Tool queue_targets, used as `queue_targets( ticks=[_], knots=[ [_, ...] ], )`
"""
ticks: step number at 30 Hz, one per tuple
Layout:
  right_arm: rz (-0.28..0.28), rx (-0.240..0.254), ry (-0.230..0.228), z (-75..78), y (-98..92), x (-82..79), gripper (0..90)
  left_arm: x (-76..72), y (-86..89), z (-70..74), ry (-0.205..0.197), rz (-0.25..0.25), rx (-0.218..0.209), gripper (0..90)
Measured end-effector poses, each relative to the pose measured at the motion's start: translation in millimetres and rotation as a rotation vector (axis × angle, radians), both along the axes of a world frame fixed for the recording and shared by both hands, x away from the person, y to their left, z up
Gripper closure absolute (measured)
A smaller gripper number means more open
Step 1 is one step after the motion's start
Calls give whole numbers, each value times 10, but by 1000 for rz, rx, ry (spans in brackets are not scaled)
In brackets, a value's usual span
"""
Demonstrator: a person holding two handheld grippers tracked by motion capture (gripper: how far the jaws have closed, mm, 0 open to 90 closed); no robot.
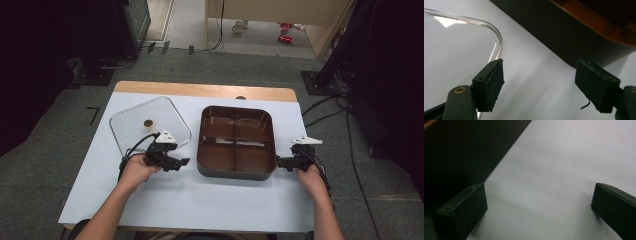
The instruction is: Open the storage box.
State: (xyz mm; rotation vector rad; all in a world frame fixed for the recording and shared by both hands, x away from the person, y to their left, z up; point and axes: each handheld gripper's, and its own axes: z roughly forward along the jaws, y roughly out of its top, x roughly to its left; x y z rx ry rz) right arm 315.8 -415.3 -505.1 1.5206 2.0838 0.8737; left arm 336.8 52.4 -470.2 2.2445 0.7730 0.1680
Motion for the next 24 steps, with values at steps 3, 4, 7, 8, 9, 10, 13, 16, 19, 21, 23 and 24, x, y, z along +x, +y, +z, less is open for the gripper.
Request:
queue_targets(
  ticks=[3,4,7,8,9,10,13,16,19,21,23,24],
  knots=[
    [1,-1,-1,-1,-1,0,0,-40,-87,-76,-17,-27,67,231],
    [1,-1,-1,-1,-1,0,0,-49,-104,-92,-23,-39,82,231],
    [1,-1,-1,-1,-1,1,0,-67,-170,-149,-19,-65,105,231],
    [1,-1,-1,-1,-1,1,0,-74,-186,-159,-26,-70,105,228],
    [1,-1,-1,-1,-1,1,0,-78,-193,-161,-30,-79,105,214],
    [1,-1,-1,-1,-1,1,0,-79,-197,-163,-31,-80,103,217],
    [1,-1,-1,-1,-1,1,0,-89,-205,-181,-40,-84,97,209],
    [1,-1,-1,-1,-1,1,0,-118,-213,-205,-63,-91,101,184],
    [1,-1,-1,-1,0,1,0,-134,-209,-223,-72,-79,87,172],
    [1,-2,-1,-1,0,1,0,-146,-201,-241,-82,-73,69,168],
    [1,-2,-1,-1,0,1,0,-159,-187,-255,-91,-70,56,165],
    [1,-1,-1,-1,0,1,0,-167,-180,-268,-99,-67,45,164]
  ],
)
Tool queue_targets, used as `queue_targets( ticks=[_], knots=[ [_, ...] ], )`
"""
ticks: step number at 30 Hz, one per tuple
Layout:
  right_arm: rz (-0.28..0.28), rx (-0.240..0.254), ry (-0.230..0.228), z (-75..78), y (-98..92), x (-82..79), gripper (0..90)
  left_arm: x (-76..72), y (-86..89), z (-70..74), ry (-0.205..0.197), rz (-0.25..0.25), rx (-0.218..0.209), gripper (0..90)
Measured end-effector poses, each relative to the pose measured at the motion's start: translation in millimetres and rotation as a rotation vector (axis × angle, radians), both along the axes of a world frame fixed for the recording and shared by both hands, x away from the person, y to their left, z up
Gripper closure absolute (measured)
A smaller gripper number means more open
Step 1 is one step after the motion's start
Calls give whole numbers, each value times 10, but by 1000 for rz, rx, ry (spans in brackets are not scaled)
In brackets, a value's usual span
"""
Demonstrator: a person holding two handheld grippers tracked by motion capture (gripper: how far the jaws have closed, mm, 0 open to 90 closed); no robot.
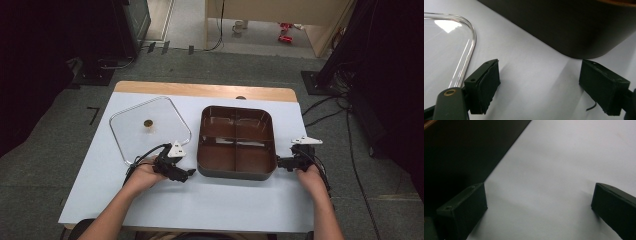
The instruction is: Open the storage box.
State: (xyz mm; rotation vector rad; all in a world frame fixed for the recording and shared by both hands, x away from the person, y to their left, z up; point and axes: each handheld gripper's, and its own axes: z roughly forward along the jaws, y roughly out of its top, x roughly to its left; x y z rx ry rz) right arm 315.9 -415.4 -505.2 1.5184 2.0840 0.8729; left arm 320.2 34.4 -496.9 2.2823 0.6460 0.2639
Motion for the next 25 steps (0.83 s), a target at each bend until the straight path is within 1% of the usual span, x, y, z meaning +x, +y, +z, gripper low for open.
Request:
queue_targets(
  ticks=[3,20,22,23,24,25],
  knots=[
    [0,0,0,0,0,0,0,-17,12,-21,-13,6,-19,160],
    [-1,1,1,0,0,-1,0,-27,12,-23,-18,11,-18,160],
    [0,0,0,0,0,0,0,-51,-1,-23,-24,41,-10,149],
    [0,0,0,0,0,0,0,-62,-9,-26,-22,75,-5,128],
    [0,0,0,0,-1,0,0,-58,-10,-29,-16,92,-2,97],
    [0,0,0,0,0,0,0,-56,-8,-29,-14,93,-4,87]
  ],
)
